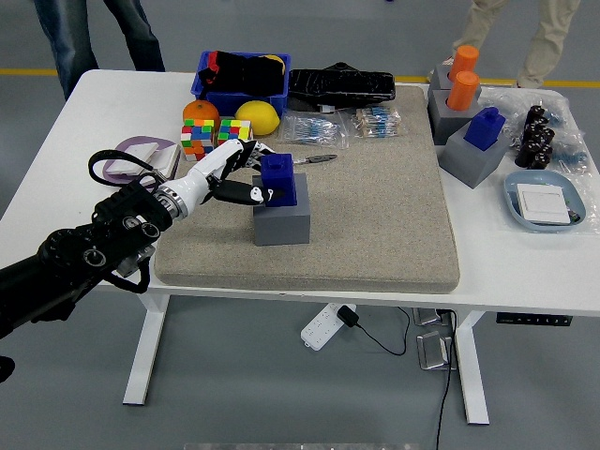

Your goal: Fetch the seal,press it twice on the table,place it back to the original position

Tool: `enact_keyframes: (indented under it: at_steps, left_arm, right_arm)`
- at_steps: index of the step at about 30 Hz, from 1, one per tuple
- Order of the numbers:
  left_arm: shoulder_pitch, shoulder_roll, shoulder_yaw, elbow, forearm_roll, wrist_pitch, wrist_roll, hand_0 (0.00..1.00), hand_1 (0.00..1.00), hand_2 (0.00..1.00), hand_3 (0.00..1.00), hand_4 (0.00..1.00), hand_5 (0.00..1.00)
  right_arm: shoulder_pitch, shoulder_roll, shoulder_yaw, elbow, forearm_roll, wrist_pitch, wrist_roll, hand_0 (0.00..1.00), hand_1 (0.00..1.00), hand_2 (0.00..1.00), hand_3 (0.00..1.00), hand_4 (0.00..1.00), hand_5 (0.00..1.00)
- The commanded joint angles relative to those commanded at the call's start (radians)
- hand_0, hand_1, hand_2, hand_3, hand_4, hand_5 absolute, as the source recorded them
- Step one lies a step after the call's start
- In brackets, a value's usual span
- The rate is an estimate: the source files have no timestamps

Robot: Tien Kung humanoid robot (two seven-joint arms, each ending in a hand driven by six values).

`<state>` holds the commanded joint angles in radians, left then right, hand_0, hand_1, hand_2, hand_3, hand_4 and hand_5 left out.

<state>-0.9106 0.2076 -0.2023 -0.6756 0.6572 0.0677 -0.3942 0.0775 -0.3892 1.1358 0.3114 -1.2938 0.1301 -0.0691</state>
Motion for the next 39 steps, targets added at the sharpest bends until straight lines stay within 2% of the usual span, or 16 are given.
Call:
enact_keyframes:
  at_steps: [11, 12, 17, 18, 29, 30, 35, 36, 39]
  left_arm:
    - [0.000, -0.010, 0.013, 0.011, -0.007, 0.001, 0.002, 0.800, 0.557, 0.520, 0.587, 0.722, 0.002]
    - [0.001, -0.010, 0.012, 0.012, -0.007, 0.000, 0.002, 0.824, 0.596, 0.553, 0.593, 0.735, 0.002]
    - [0.000, -0.013, 0.012, 0.018, -0.013, 0.000, 0.003, 0.824, 0.596, 0.553, 0.593, 0.735, 0.002]
    - [0.001, -0.013, 0.013, 0.019, -0.014, 0.001, 0.003, 0.838, 0.635, 0.571, 0.608, 0.756, 0.002]
    - [0.004, -0.016, 0.016, 0.022, -0.021, -0.006, 0.009, 0.843, 0.660, 0.577, 0.614, 0.772, 0.002]
    - [0.004, -0.017, 0.015, 0.022, -0.021, -0.007, 0.009, 0.850, 0.698, 0.594, 0.627, 0.828, 0.002]
    - [0.005, -0.018, 0.015, 0.023, -0.024, -0.010, 0.010, 0.850, 0.698, 0.594, 0.627, 0.828, 0.002]
    - [0.005, -0.018, 0.015, 0.023, -0.025, -0.010, 0.009, 0.857, 0.716, 0.637, 0.642, 0.873, 0.002]
    - [0.006, -0.018, 0.014, 0.024, -0.027, -0.012, 0.009, 0.857, 0.716, 0.637, 0.642, 0.873, 0.002]
  right_arm:
    - [0.001, 0.001, 0.002, 0.000, 0.001, -0.002, 0.001, 0.779, 0.682, 0.682, 0.692, 0.837, 0.567]
    - [0.001, 0.001, 0.002, 0.000, 0.001, -0.002, 0.001, 0.779, 0.683, 0.682, 0.693, 0.837, 0.567]
    - [0.001, 0.003, 0.000, 0.000, 0.002, -0.001, 0.001, 0.779, 0.683, 0.682, 0.693, 0.837, 0.567]
    - [0.001, 0.003, 0.000, 0.000, 0.002, -0.002, 0.001, 0.779, 0.682, 0.682, 0.693, 0.837, 0.567]
    - [0.000, 0.004, 0.001, -0.001, 0.002, -0.001, 0.002, 0.779, 0.682, 0.681, 0.693, 0.837, 0.567]
    - [0.000, 0.004, 0.001, -0.001, 0.002, -0.001, 0.002, 0.779, 0.682, 0.681, 0.692, 0.837, 0.566]
    - [0.001, 0.004, 0.002, -0.001, 0.002, -0.001, 0.002, 0.779, 0.682, 0.681, 0.692, 0.837, 0.566]
    - [0.001, 0.004, 0.001, -0.001, 0.002, -0.001, 0.002, 0.780, 0.682, 0.681, 0.692, 0.837, 0.566]
    - [0.000, 0.005, 0.001, -0.001, 0.002, 0.000, 0.002, 0.780, 0.682, 0.681, 0.692, 0.837, 0.566]
